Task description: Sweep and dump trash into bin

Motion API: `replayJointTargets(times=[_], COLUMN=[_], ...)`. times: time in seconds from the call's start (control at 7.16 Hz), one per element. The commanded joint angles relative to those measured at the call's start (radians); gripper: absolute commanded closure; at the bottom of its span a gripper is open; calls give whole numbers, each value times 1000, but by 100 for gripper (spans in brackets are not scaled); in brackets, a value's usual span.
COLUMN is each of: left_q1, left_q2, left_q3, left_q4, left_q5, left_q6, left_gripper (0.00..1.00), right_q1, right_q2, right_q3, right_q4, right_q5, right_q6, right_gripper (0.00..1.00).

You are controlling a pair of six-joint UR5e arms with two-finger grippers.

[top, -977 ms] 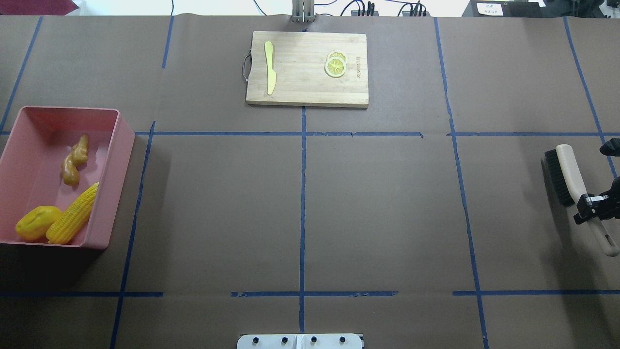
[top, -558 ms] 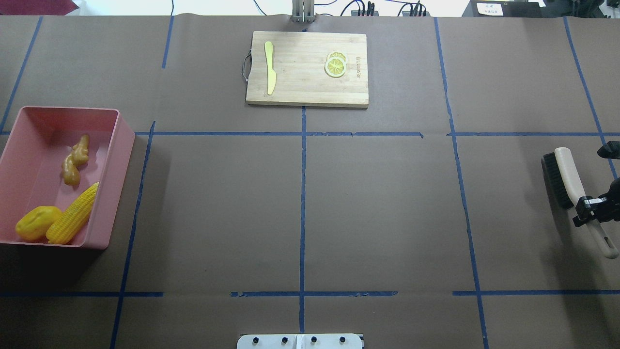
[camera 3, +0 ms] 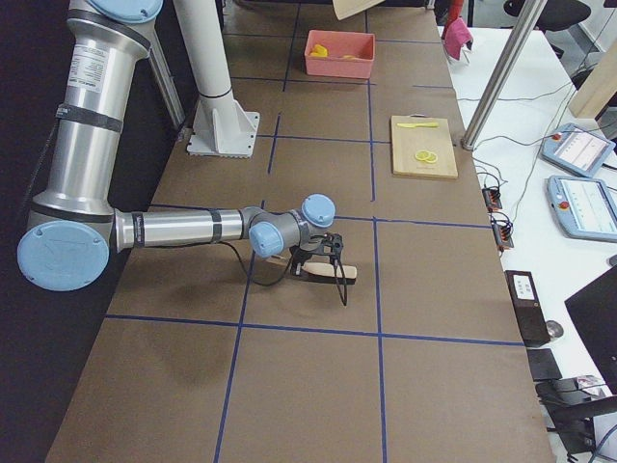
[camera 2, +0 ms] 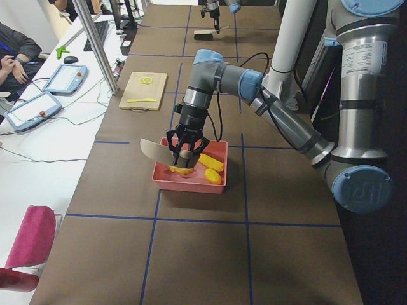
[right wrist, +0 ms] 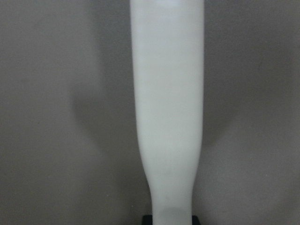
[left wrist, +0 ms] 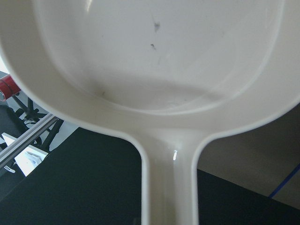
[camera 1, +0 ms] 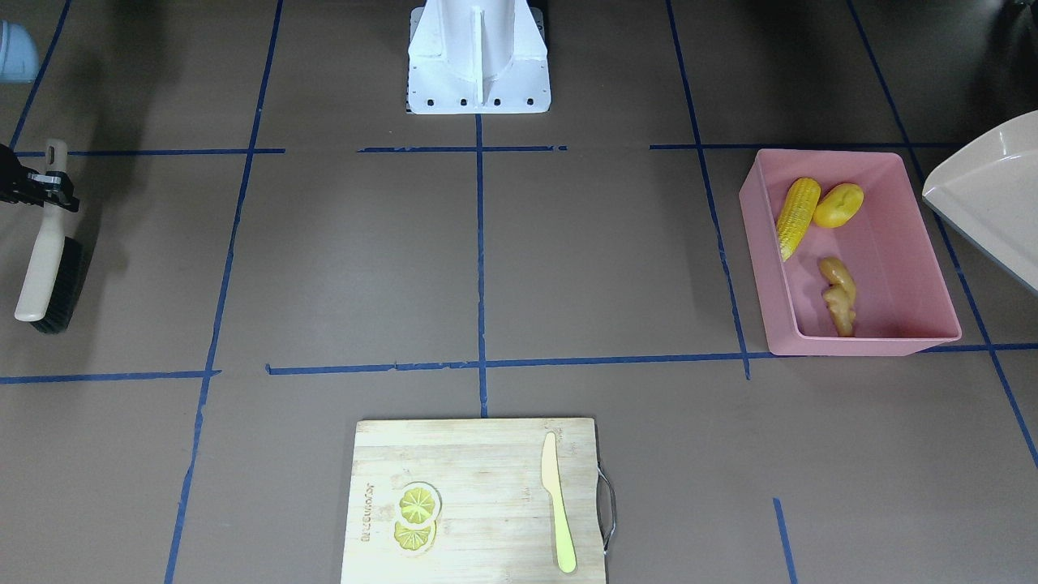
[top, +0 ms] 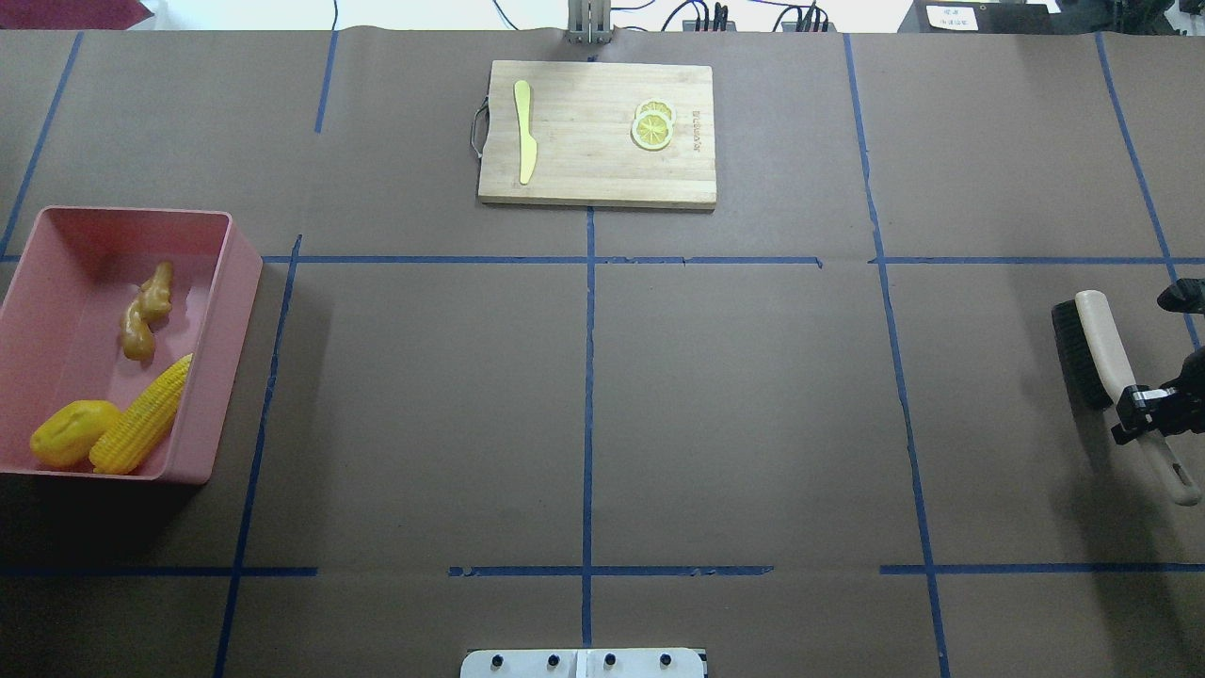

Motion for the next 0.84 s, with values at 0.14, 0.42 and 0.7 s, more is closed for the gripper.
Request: replayJointTargets(times=[0.14,0.42,0.7], left_q1=[0,0,-8], left_q2=[-7,-39,-71], left_q3=[0,-9,-14], left_q4=[2,5,3], left_q5=[-6,-50,-241], left_q6=[0,2,-35], left_gripper=[91,89,89], right_q1=[0,6,102], right_q2=[5,-6,-4], right_q3=[3,25,34], right_q4=[3,114,157], right_q5=[-4,-9,-20], right_q6=[-3,6,5], right_gripper=[1,1,1])
